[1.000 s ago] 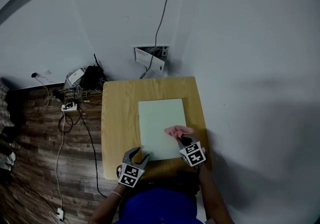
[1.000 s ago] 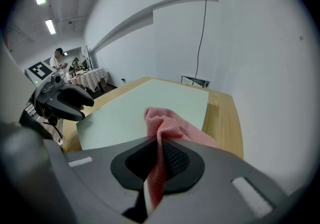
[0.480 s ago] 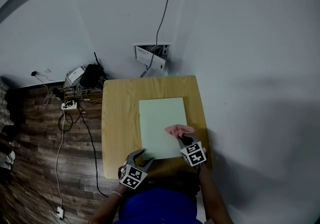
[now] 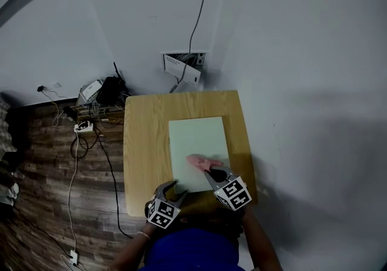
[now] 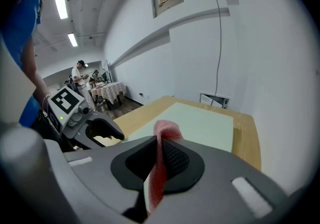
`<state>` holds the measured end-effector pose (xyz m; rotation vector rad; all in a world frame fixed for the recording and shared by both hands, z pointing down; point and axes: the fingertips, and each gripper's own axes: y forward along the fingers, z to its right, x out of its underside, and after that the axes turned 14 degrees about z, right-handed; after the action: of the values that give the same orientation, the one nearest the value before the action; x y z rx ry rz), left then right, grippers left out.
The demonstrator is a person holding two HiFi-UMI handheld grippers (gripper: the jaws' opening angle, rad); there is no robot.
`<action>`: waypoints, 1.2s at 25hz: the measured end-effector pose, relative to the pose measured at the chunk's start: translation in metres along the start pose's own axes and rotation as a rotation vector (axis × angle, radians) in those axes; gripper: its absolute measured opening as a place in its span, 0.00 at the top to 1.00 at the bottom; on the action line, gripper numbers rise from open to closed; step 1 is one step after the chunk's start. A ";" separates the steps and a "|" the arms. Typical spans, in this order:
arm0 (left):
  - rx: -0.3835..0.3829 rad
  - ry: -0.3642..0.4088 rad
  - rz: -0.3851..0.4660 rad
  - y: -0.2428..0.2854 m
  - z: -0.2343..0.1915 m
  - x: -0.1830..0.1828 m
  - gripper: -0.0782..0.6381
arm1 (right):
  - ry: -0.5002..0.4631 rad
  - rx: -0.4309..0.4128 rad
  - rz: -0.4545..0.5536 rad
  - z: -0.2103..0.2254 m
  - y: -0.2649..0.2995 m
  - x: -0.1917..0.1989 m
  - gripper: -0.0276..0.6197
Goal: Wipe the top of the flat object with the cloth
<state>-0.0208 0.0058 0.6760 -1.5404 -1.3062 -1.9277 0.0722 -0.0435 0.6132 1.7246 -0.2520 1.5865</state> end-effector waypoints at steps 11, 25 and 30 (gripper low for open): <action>0.001 -0.001 -0.004 -0.001 -0.001 -0.001 0.59 | -0.196 -0.321 -0.168 -0.088 0.041 0.023 0.93; 0.005 -0.002 -0.011 -0.002 0.000 0.001 0.58 | -0.200 -0.407 -0.249 -0.105 0.060 0.048 0.93; 0.003 0.004 -0.014 -0.001 0.001 0.002 0.58 | -0.229 -0.400 -0.258 -0.105 0.060 0.050 0.94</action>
<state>-0.0218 0.0081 0.6771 -1.5297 -1.3213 -1.9350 -0.0338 -0.0006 0.6755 1.5486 -0.4111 1.0690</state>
